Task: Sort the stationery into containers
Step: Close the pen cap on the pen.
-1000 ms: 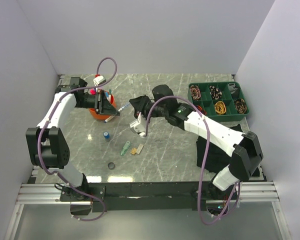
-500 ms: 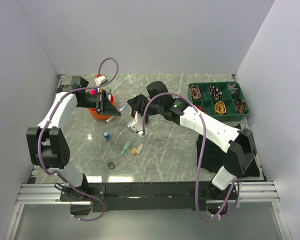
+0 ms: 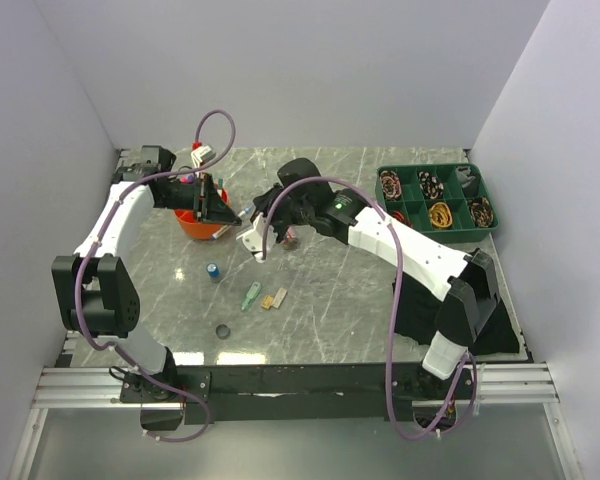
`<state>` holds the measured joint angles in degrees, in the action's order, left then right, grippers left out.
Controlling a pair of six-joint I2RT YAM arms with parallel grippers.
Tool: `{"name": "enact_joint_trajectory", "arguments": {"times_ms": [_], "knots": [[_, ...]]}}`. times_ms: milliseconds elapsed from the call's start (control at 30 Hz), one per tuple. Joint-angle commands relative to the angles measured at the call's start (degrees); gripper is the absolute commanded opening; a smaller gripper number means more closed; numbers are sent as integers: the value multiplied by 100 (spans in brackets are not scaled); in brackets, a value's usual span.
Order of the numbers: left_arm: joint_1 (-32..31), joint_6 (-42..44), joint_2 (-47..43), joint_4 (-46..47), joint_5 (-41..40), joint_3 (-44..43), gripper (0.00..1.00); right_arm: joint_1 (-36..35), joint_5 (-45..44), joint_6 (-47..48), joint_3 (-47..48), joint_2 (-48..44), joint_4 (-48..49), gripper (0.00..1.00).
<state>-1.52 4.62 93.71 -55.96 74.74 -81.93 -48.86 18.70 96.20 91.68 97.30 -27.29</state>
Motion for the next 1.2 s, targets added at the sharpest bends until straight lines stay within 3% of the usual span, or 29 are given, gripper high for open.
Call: {"name": "enact_joint_trajectory", "arguments": {"times_ms": [0,133,267,333,467,633,867,1167], "knots": [[-235,-181,147,639,-38,-420,1,-501,793,-575,219,-35,504,0],[-366,20,454,509,-337,-955,1,-502,1782,-796,648,61,104,0],[-454,241,683,262,-819,-1492,1,-475,2690,-1068,2830,990,-1984,0],[-542,241,666,288,-961,-1466,1,-466,3024,-850,3223,1177,-2289,0],[-665,250,605,376,-1049,-1195,1,-519,3359,-1129,2384,792,-1036,0],[-683,224,596,437,-1102,-1220,1,-598,3544,-1200,2329,773,-1042,0],[-841,232,903,411,-1146,-1545,1,-756,3614,-1998,2047,650,-24,0],[-964,241,991,420,-1146,-1589,1,-827,3492,-2202,1775,492,277,0]]}}
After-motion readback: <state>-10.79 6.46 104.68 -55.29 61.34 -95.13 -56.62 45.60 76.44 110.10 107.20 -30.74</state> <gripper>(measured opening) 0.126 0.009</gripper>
